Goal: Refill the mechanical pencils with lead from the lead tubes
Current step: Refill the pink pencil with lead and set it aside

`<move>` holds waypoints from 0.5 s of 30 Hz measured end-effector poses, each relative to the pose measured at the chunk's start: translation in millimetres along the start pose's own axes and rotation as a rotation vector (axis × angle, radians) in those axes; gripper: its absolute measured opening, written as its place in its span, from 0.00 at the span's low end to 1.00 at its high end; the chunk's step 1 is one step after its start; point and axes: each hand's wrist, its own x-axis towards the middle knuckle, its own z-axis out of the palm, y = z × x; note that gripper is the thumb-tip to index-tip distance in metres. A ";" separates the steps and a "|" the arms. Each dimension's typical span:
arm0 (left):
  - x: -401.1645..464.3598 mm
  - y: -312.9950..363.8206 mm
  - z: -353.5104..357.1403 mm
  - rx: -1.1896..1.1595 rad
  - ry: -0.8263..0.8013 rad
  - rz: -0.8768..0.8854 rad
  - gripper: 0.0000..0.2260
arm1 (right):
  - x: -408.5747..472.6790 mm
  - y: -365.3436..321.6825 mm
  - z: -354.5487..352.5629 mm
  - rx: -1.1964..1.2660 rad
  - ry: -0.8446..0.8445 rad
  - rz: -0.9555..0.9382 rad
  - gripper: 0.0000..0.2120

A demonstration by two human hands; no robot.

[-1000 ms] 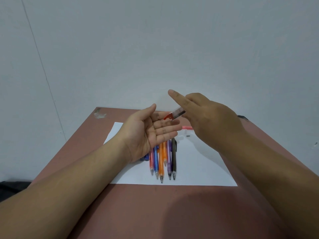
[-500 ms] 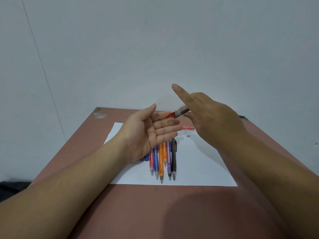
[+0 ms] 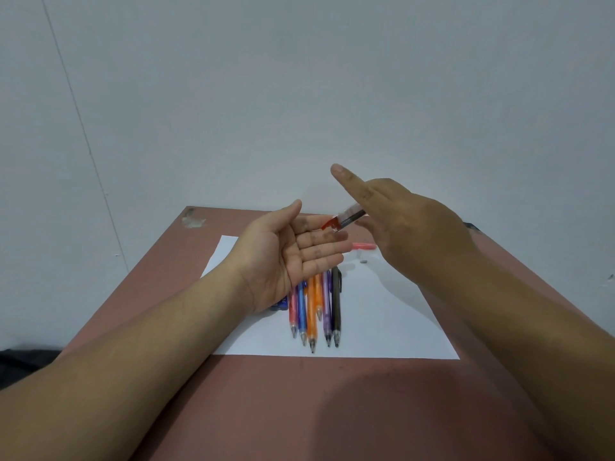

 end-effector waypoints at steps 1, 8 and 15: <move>0.0 0.1 -0.1 0.000 0.002 0.001 0.24 | -0.2 -1.2 0.2 0.000 0.006 0.006 0.45; -0.1 -0.2 -1.2 0.002 -0.007 0.009 0.24 | -0.4 2.1 3.3 0.077 0.001 -0.018 0.34; -0.5 0.4 0.1 0.006 0.010 0.009 0.24 | -1.2 3.2 1.7 0.020 -0.022 -0.003 0.45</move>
